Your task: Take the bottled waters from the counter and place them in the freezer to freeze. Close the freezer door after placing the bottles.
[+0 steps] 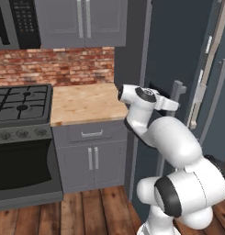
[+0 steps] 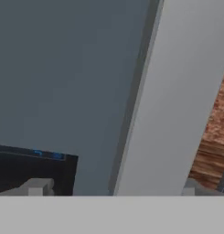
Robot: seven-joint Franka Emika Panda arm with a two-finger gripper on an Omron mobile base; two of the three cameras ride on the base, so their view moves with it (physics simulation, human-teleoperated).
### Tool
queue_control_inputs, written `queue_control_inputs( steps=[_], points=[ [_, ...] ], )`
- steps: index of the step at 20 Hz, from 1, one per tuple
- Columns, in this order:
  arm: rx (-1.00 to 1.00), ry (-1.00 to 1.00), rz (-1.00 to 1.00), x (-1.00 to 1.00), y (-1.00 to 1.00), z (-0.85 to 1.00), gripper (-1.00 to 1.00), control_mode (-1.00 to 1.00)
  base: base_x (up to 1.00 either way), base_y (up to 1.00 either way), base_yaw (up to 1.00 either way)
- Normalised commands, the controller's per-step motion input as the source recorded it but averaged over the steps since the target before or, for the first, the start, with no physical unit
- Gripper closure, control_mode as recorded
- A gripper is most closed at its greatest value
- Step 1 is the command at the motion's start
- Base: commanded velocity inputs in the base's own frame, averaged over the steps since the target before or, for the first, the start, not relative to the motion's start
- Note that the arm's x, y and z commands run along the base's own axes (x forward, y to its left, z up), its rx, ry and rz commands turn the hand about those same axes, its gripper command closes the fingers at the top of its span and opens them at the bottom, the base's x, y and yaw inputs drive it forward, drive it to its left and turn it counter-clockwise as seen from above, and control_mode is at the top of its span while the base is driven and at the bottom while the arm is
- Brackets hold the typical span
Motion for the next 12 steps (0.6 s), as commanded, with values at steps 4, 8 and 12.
queue_control_inputs(
  steps=[4, 8, 12],
  points=[
    [0.10, 0.00, 0.01, 0.00, -0.47, 0.02, -1.00, -1.00, 0.00, 0.00, 0.00],
    [0.18, 0.00, 0.07, 0.02, -0.54, 0.07, -1.00, -1.00, 0.00, 0.00, 0.00],
    [0.18, 0.00, 0.08, 0.30, -0.54, 0.02, -1.00, -1.00, 0.00, 0.00, 0.00]
  ],
)
